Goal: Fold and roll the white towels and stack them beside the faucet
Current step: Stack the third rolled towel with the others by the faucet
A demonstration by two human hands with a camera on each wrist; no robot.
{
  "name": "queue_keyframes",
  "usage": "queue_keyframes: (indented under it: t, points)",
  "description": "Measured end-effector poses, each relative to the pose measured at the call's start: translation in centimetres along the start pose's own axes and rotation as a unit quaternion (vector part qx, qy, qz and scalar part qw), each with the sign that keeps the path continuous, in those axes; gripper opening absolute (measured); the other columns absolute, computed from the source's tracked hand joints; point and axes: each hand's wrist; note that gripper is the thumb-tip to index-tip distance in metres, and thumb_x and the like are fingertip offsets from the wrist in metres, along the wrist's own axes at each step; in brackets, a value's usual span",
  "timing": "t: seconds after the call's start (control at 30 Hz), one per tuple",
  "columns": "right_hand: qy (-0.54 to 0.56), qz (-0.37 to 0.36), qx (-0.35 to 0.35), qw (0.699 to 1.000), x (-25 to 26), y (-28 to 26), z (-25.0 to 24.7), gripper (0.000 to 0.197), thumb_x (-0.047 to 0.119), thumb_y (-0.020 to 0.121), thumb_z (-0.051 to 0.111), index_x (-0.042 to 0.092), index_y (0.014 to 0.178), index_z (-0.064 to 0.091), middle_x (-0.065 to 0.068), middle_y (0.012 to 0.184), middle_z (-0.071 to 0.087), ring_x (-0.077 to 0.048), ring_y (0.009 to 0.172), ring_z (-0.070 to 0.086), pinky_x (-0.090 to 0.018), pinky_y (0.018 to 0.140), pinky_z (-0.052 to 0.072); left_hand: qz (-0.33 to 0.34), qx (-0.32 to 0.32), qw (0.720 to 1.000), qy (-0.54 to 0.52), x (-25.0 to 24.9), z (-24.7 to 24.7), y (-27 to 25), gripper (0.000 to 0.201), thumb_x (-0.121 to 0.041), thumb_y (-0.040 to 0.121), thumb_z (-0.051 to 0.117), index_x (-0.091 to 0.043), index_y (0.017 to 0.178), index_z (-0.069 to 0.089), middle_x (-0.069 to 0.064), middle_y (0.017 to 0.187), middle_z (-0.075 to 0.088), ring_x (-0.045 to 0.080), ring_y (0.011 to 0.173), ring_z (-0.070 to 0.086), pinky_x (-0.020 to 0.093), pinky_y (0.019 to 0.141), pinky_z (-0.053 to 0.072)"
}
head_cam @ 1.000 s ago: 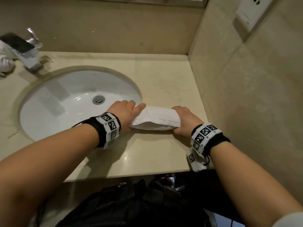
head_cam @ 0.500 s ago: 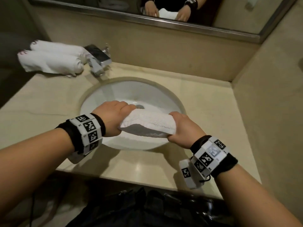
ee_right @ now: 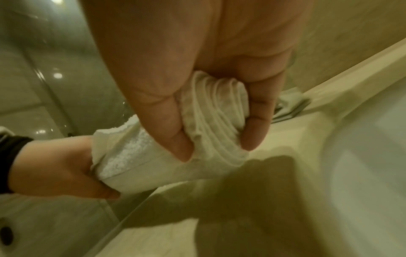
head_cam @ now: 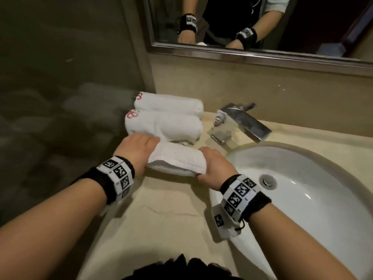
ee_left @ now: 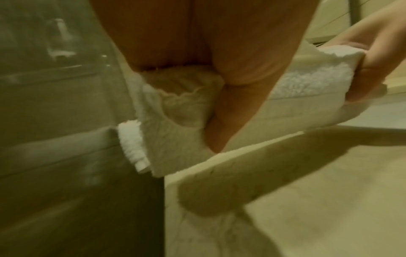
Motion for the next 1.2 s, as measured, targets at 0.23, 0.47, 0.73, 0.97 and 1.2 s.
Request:
queue_keyframes:
  t: [0.23, 0.47, 0.73, 0.97, 1.2]
  points:
    - [-0.069, 0.006, -0.017, 0.997, 3.6, 6.9, 2.5, 0.067, 0.021, 0.075, 0.062, 0.022, 0.134, 0.029, -0.011, 0.126, 0.042, -0.031, 0.110, 0.048, -0.037, 0.088, 0.044, -0.071, 0.004, 0.997, -0.007, 3.1, 2.2, 3.1, 0.081, -0.015, 0.076, 0.057, -0.014, 0.144, 0.013, 0.013, 0.145, 0.024, 0.030, 0.133, 0.024, 0.039, 0.113, 0.016]
    - [-0.079, -0.006, 0.031, 0.996, 3.4, 7.8, 1.5, 0.073, 0.039, 0.077, 0.066, 0.022, 0.136, 0.027, -0.009, 0.130, 0.039, -0.029, 0.115, 0.046, -0.037, 0.094, 0.042, -0.065, -0.038, 0.993, -0.087, 3.0, 4.1, 3.3, 0.082, -0.007, 0.076, 0.051, -0.014, 0.146, 0.011, 0.018, 0.147, 0.020, 0.032, 0.138, 0.017, 0.042, 0.116, 0.003]
    - [0.088, 0.072, 0.015, 0.993, 0.6, 9.7, -4.0, 0.077, 0.055, 0.075, 0.062, 0.015, 0.135, 0.034, -0.001, 0.128, 0.050, -0.013, 0.102, 0.051, -0.027, 0.086, 0.040, -0.059, -0.078, 0.990, -0.104, 2.9, 4.6, 3.1, 0.085, 0.000, 0.065, 0.059, -0.013, 0.143, 0.028, 0.022, 0.140, 0.035, 0.039, 0.134, 0.028, 0.046, 0.115, 0.009]
    - [0.092, 0.186, 0.020, 0.978, 0.1, 12.2, -3.6, 0.076, 0.065, 0.087, 0.028, 0.001, 0.119, 0.053, -0.013, 0.117, 0.058, -0.030, 0.109, 0.053, -0.032, 0.092, 0.038, -0.055, -0.072, 0.991, -0.100, 3.0, 4.8, 3.2, 0.087, -0.001, 0.070, 0.054, -0.017, 0.146, 0.016, 0.019, 0.146, 0.026, 0.034, 0.139, 0.018, 0.042, 0.116, 0.001]
    - [-0.035, 0.172, 0.058, 0.983, 1.5, 14.3, -2.3, 0.051, 0.052, 0.089, 0.043, 0.012, 0.058, 0.041, -0.003, 0.057, 0.043, -0.020, 0.055, 0.043, -0.029, 0.049, 0.027, -0.055, -0.061, 0.993, -0.090, 3.0, 4.8, 2.9, 0.086, -0.004, 0.073, 0.053, -0.019, 0.147, 0.011, 0.017, 0.148, 0.021, 0.032, 0.141, 0.013, 0.041, 0.116, -0.004]
Point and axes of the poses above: each hand's wrist, its own y-axis towards the middle knuckle, its own z-axis out of the palm, x = y × z
